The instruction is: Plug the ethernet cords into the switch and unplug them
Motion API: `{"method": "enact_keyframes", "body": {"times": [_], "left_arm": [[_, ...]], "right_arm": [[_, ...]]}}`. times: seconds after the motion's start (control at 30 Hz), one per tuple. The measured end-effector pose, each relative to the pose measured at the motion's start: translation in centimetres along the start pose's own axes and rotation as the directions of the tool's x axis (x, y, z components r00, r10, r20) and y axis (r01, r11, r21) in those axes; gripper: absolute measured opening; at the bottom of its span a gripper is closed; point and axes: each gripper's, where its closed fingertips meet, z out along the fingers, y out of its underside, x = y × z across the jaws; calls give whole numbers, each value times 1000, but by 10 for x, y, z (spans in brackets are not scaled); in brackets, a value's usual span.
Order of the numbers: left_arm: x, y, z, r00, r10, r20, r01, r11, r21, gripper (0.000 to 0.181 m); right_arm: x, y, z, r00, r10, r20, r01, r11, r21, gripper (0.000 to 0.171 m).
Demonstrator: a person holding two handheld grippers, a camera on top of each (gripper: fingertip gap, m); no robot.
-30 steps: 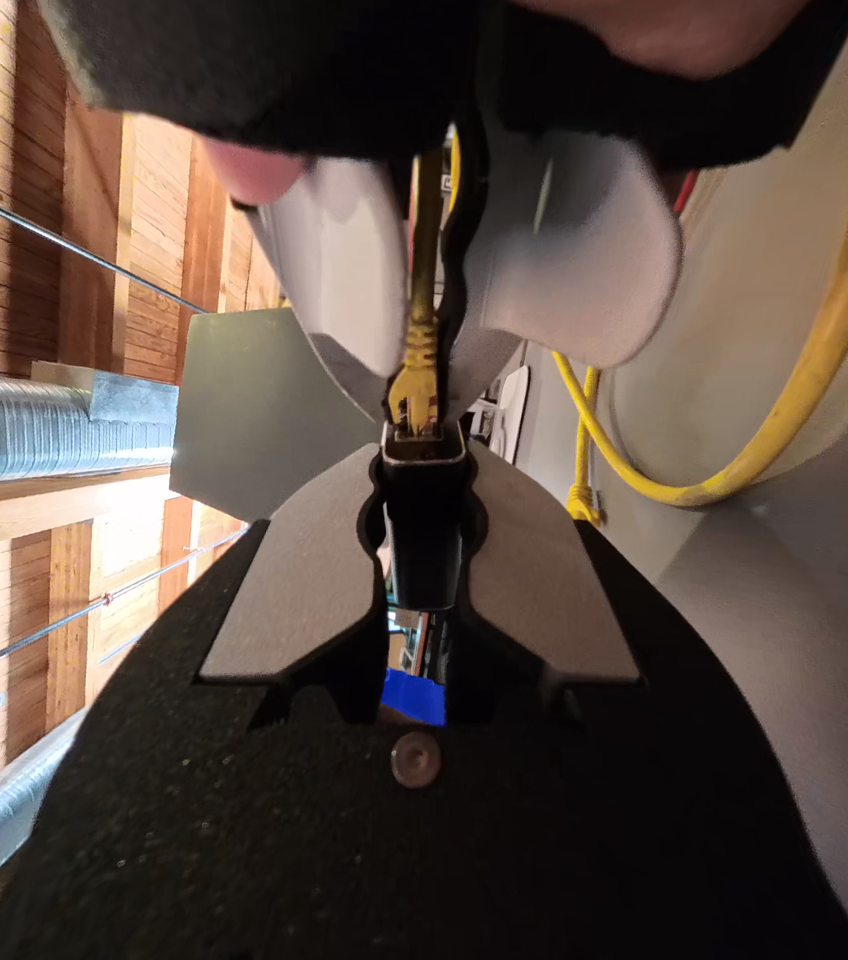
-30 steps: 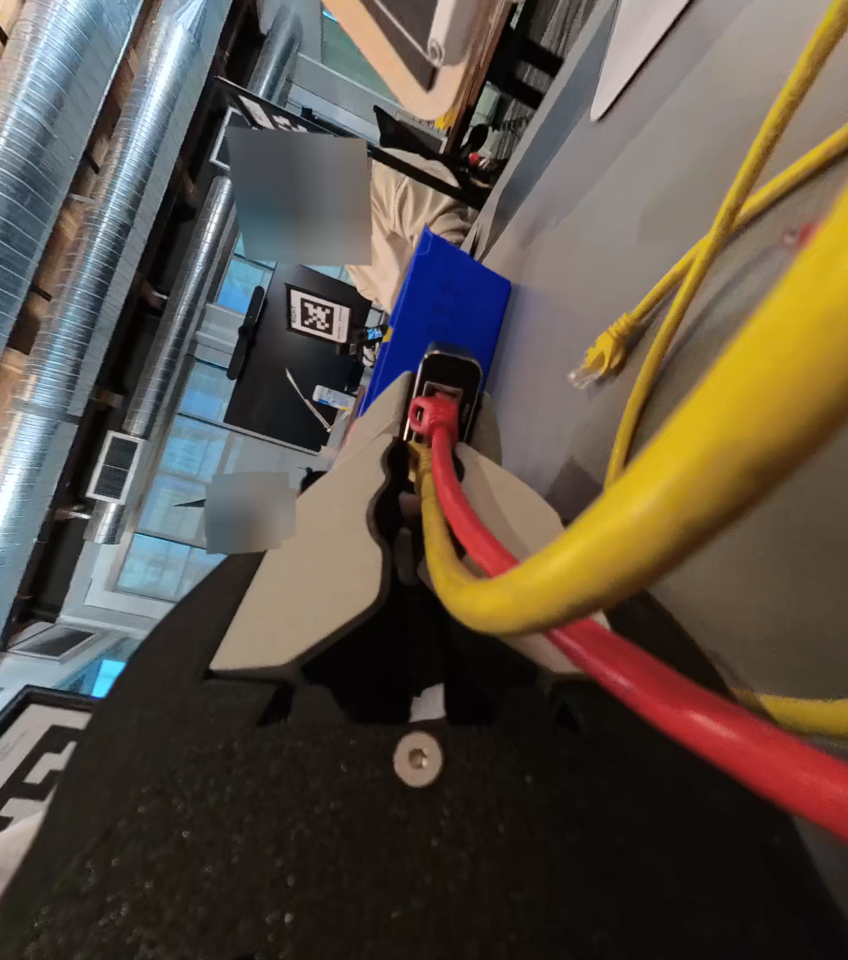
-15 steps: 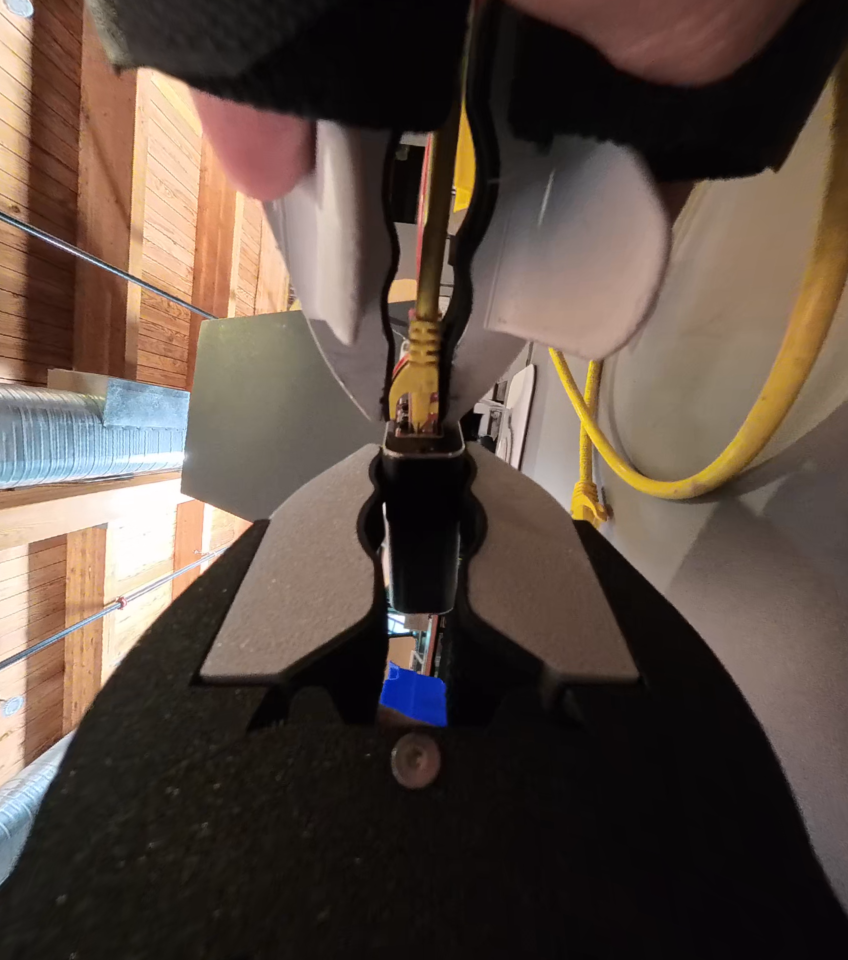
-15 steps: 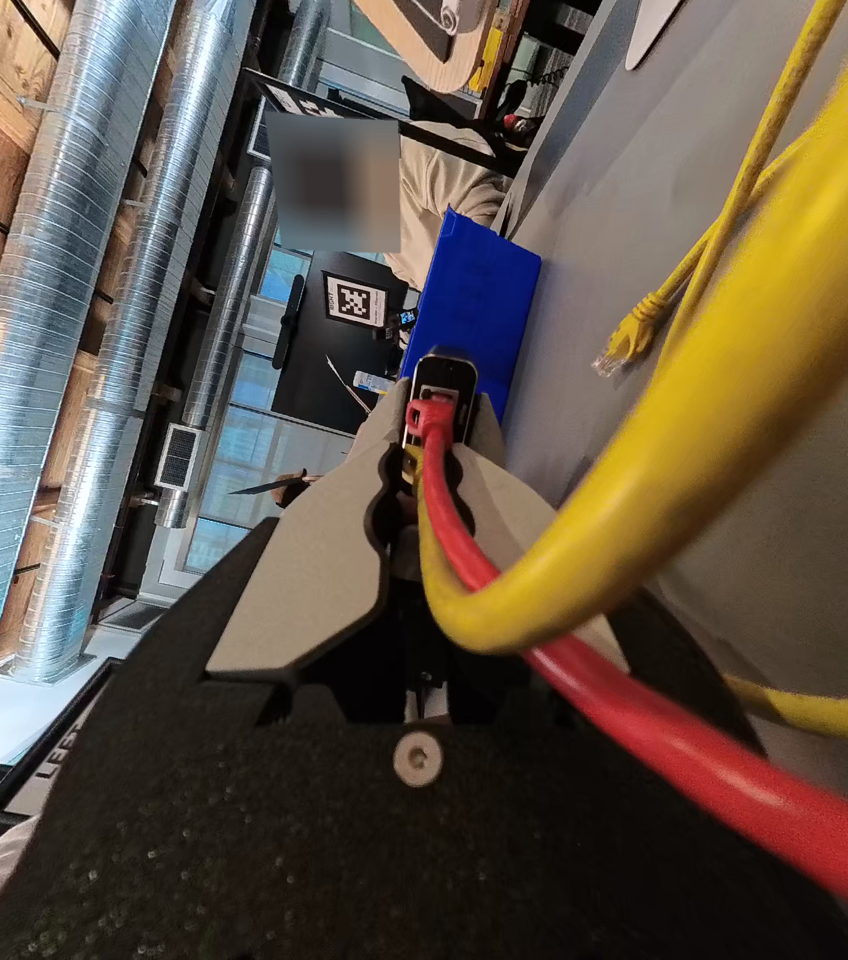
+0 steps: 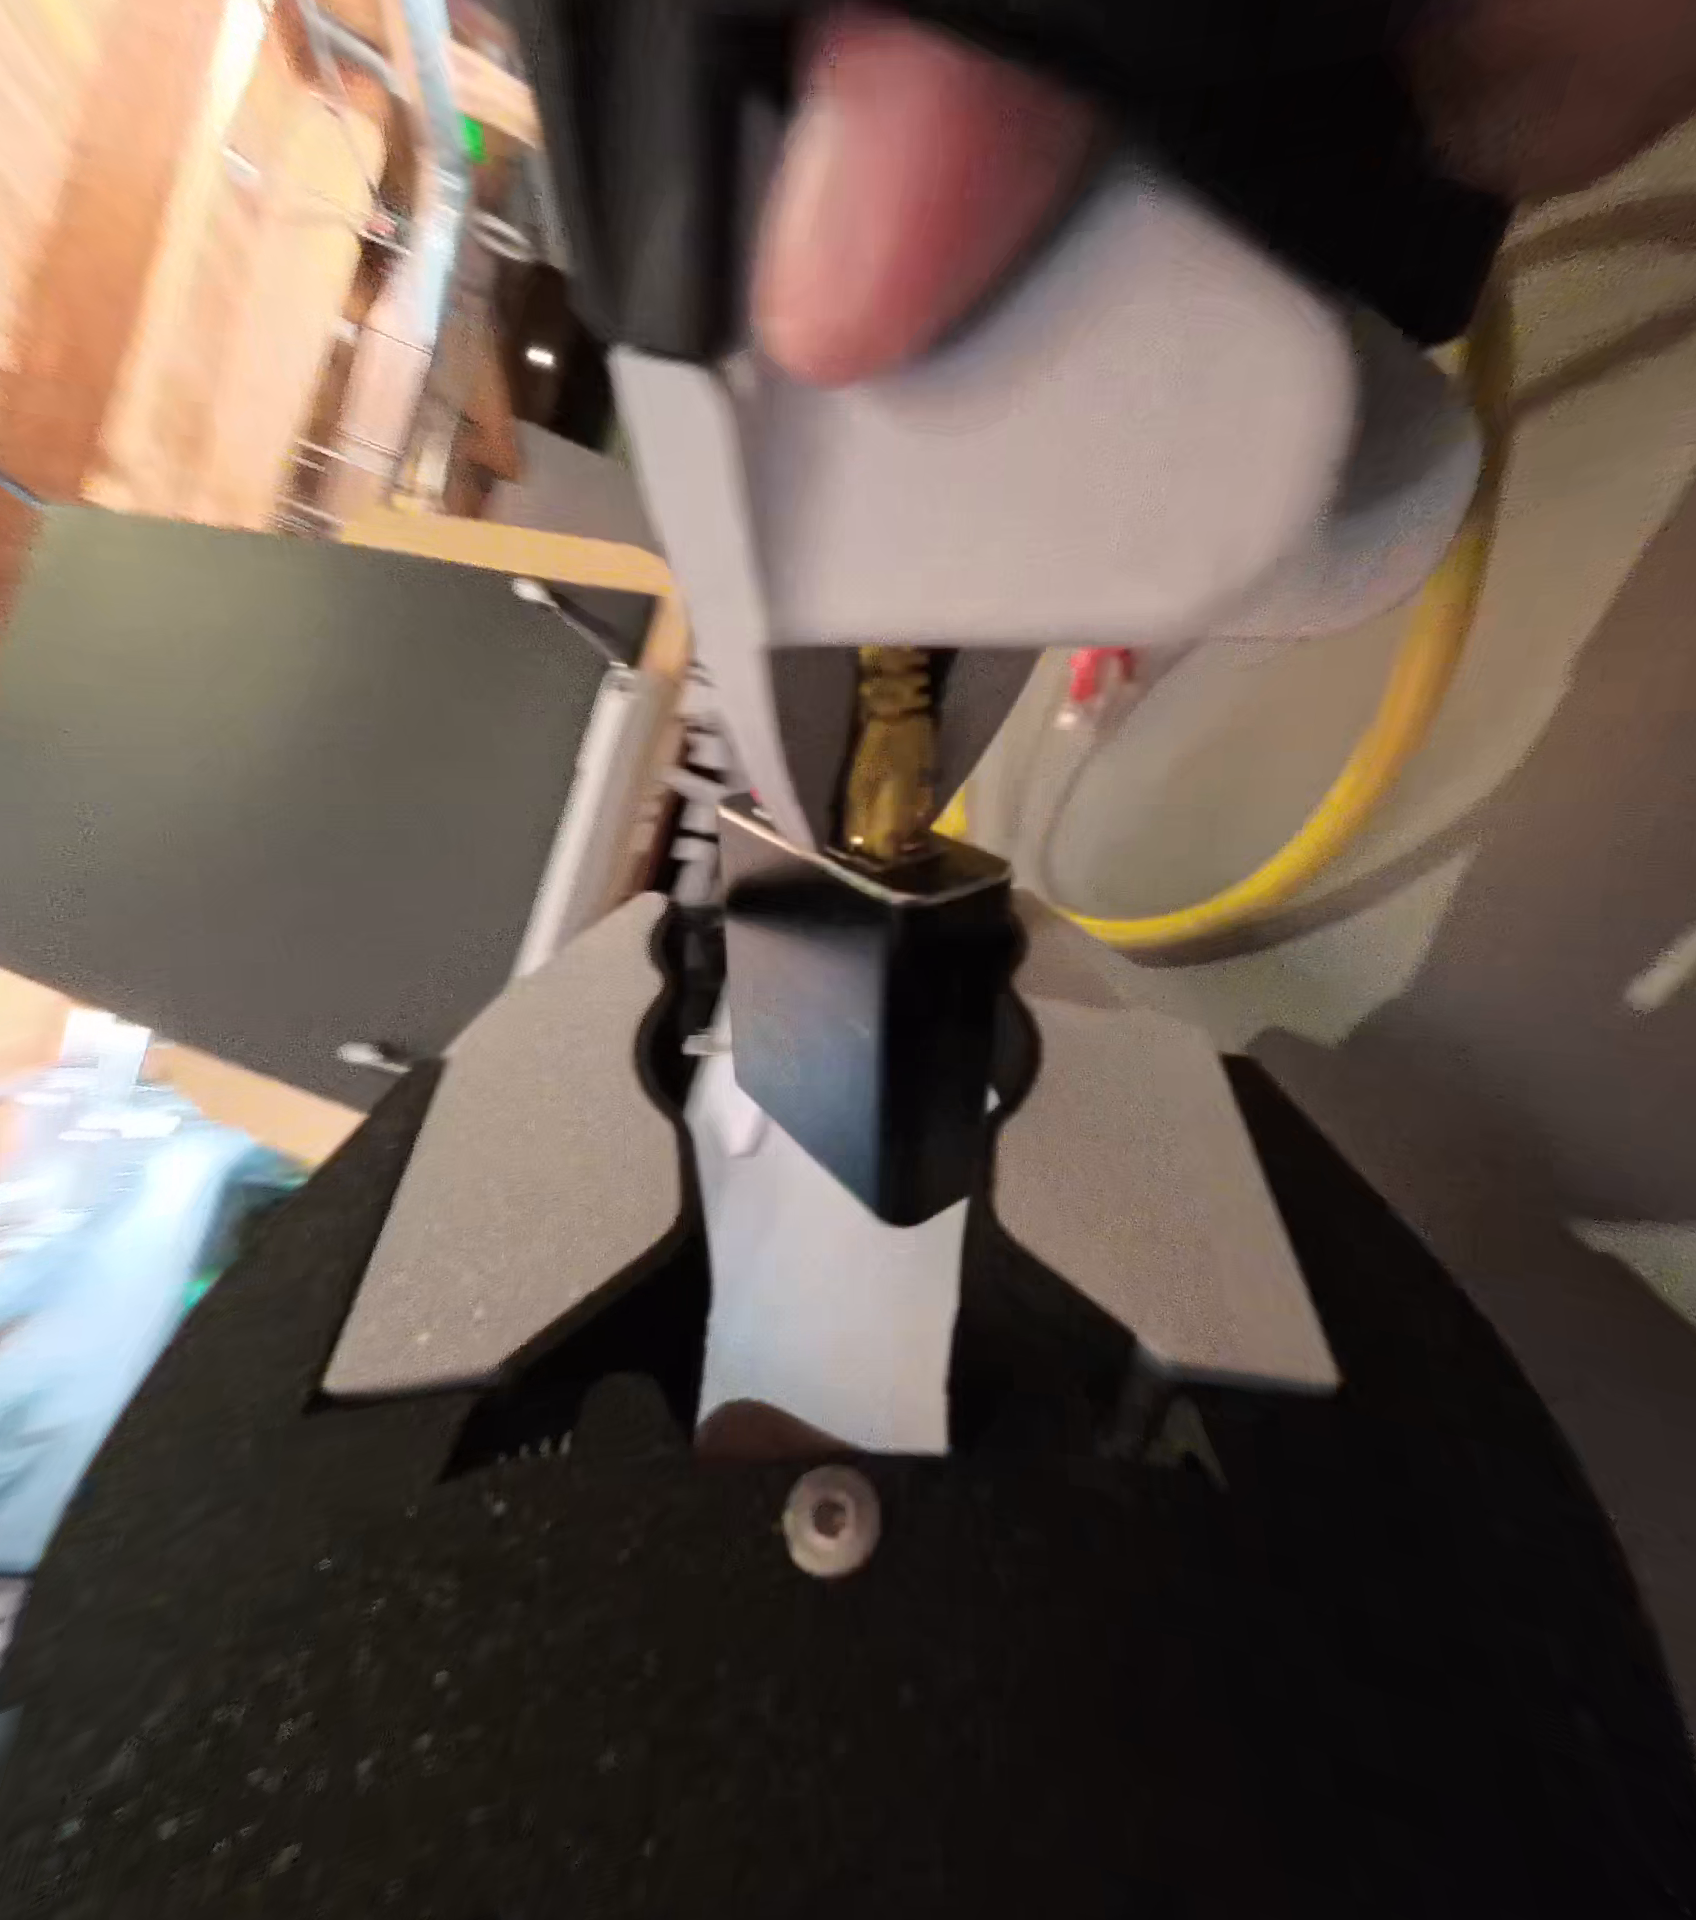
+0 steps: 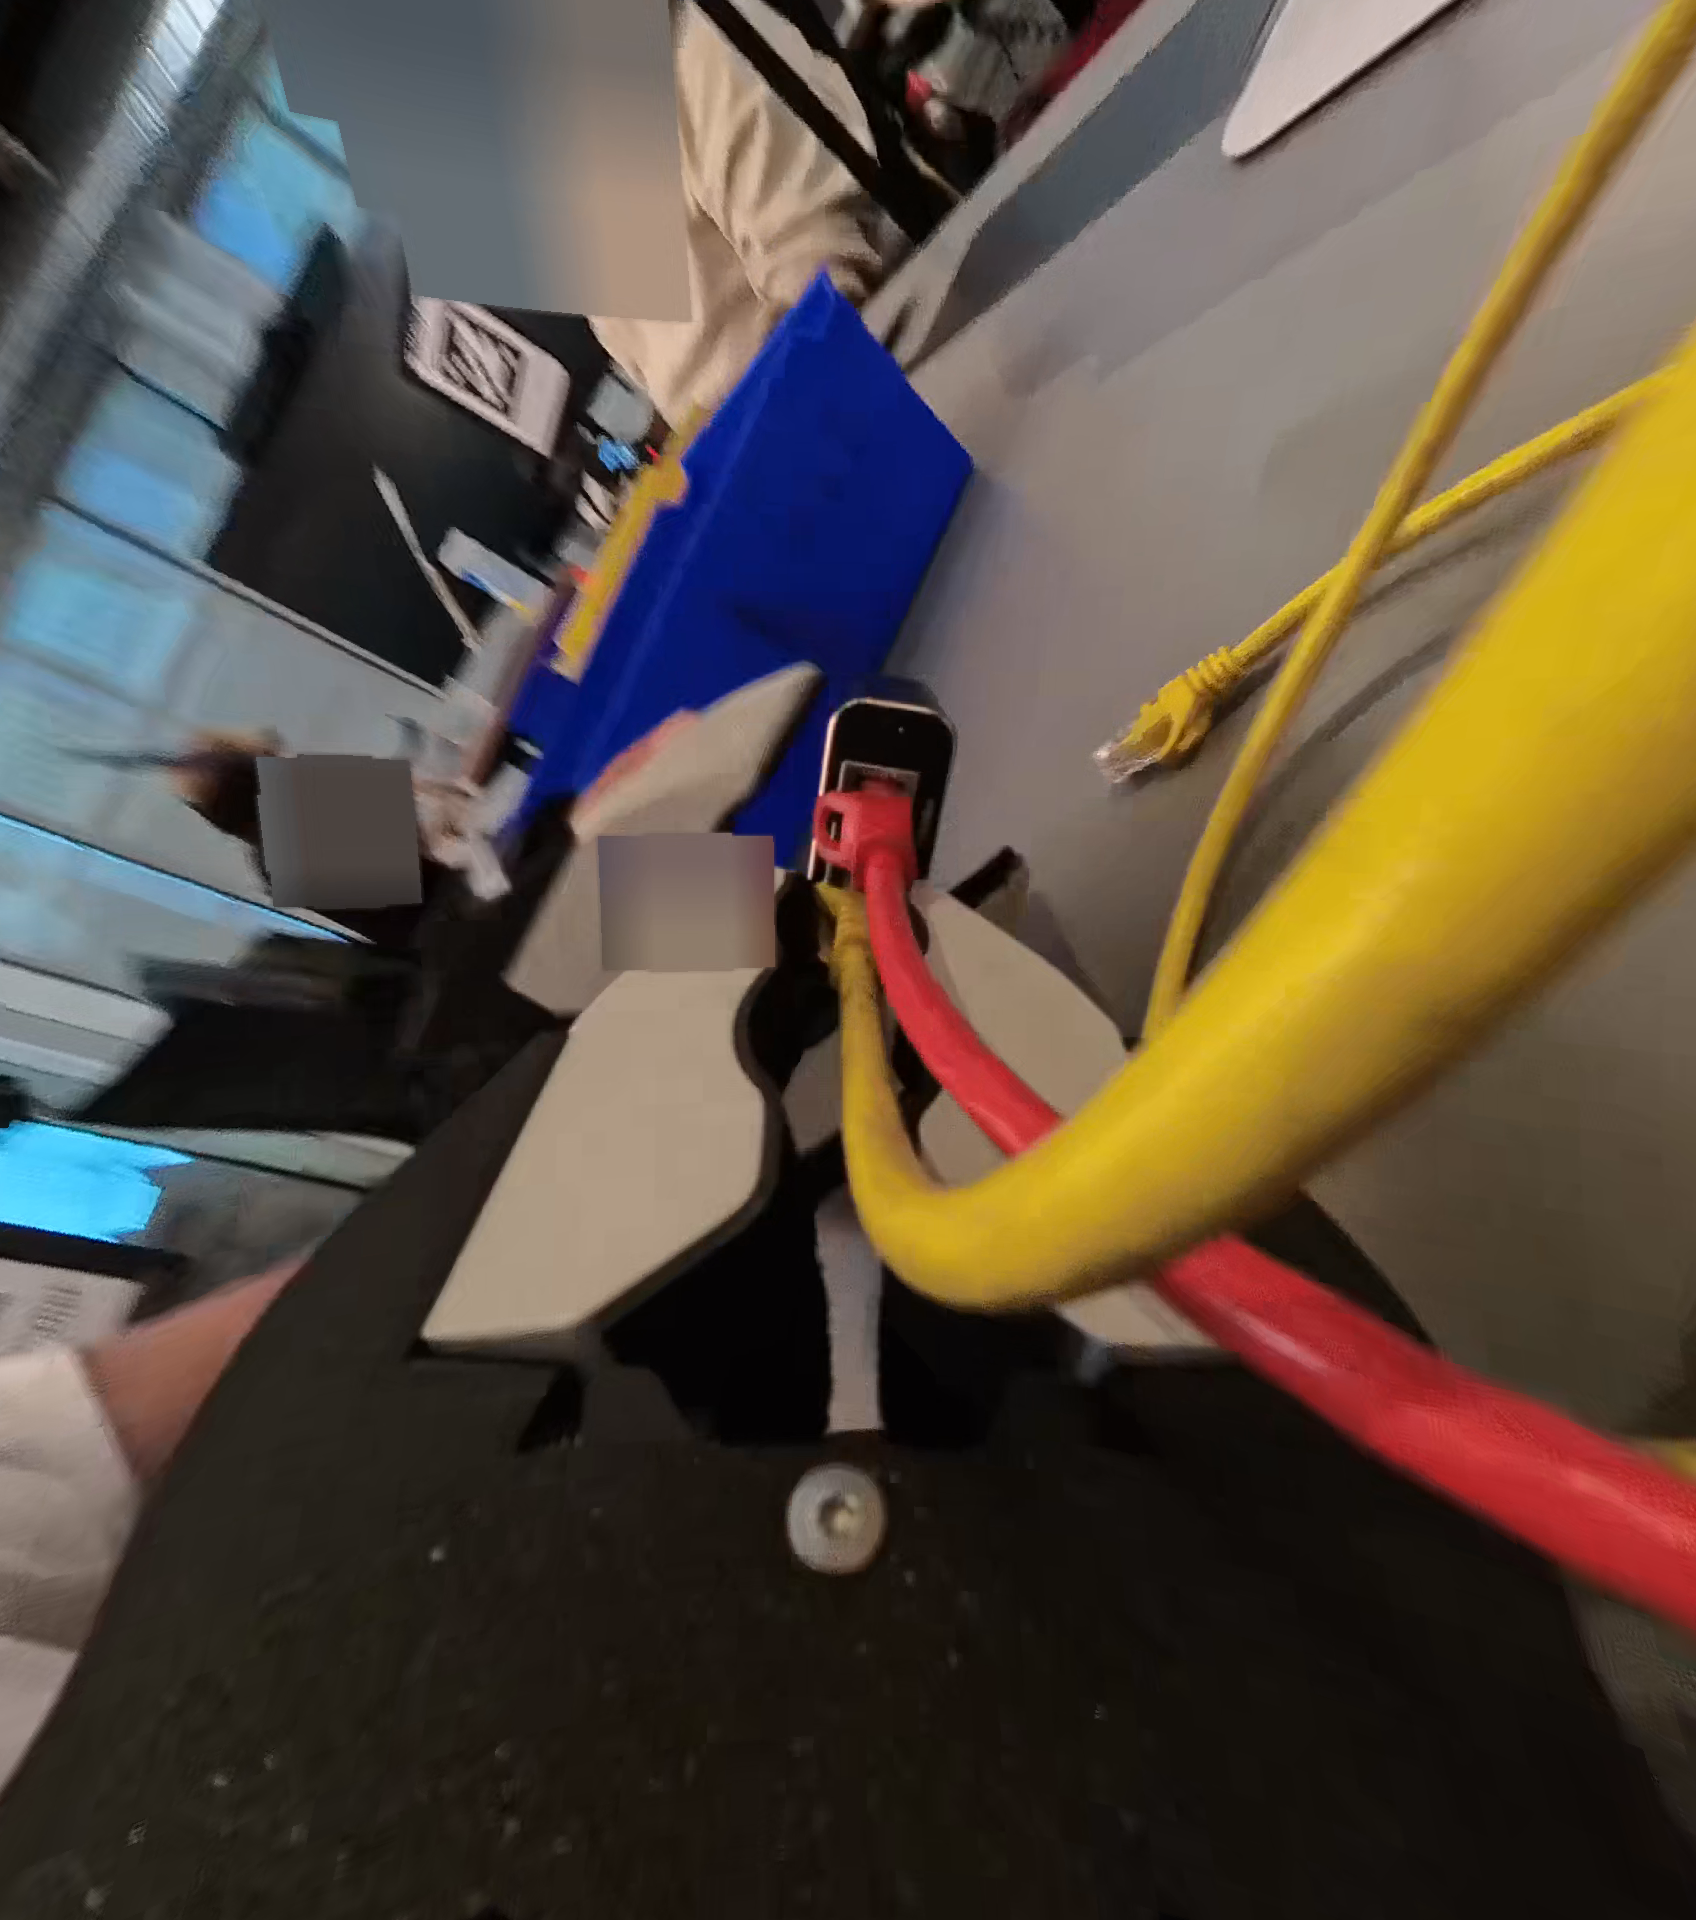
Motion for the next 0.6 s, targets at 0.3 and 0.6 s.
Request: {"method": "enact_keyframes", "body": {"times": [0.3,0.6], "left_arm": [[29,-6,-16,870,-317,-376,352,936,25,77],[-15,-8,-15,775,-564,-283,594,805,22,65]], "right_arm": [[-10,23,-2,802,-590,-94,500,749,-436,14],[-44,-7,4,774,-633,2,625,763,-165,15]]}}
